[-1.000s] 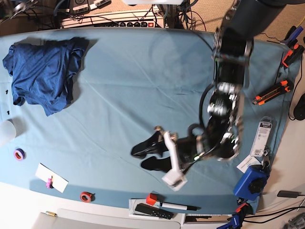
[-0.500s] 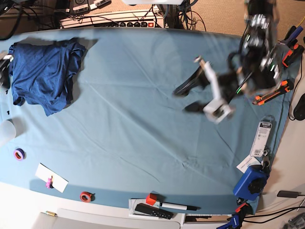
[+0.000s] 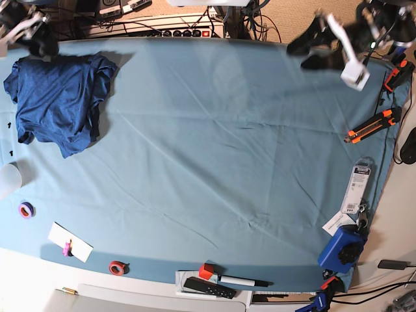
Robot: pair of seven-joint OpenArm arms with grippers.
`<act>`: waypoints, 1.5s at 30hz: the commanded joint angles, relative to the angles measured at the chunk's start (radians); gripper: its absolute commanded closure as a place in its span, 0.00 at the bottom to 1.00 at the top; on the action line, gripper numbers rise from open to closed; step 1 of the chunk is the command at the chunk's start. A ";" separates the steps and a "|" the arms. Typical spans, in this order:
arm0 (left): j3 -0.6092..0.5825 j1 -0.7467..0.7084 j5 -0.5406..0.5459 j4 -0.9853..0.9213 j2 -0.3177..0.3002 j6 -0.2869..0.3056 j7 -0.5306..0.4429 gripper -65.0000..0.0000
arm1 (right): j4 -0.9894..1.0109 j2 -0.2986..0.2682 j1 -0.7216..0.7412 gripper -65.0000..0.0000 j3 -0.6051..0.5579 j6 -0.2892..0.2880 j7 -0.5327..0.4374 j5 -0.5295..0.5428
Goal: Layout the t-shirt on the table in an organized manner, then fold the t-shirt properly
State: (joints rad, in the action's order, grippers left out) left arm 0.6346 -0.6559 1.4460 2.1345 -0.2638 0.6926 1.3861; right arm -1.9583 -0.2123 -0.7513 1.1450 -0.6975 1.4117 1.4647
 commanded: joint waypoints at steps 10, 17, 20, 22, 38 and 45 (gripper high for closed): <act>0.031 -0.227 0.038 -0.028 -0.008 0.006 0.010 0.53 | -0.010 0.090 -0.200 0.56 -0.003 -0.001 -0.015 0.019; 0.029 -0.244 0.038 -0.209 -0.014 0.006 0.010 0.53 | 0.069 0.085 -0.264 0.56 -0.222 -0.001 -0.015 -0.096; 0.029 -0.228 0.038 -0.331 -0.019 0.006 0.010 0.53 | 0.227 0.058 -0.257 0.56 -0.404 -0.001 -0.129 -0.265; 0.029 -0.202 0.038 -0.421 -0.019 0.006 0.010 0.53 | 0.365 0.021 -0.232 0.56 -0.537 -0.001 -0.249 -0.370; -0.352 -0.039 -0.572 -0.946 -0.022 0.006 -0.361 0.53 | 1.460 -0.064 0.309 0.56 -1.155 -0.001 -0.706 -0.733; -0.603 0.006 -0.903 -0.949 0.002 -0.048 -0.602 0.53 | 1.534 -0.045 0.356 0.56 -1.213 0.167 -1.022 -0.899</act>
State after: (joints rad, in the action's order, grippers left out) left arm 0.0284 -0.6350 0.5377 1.1790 -0.2588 0.6304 0.7818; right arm -0.4232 -0.2474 -0.3870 -0.0685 -0.5186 0.3855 0.5568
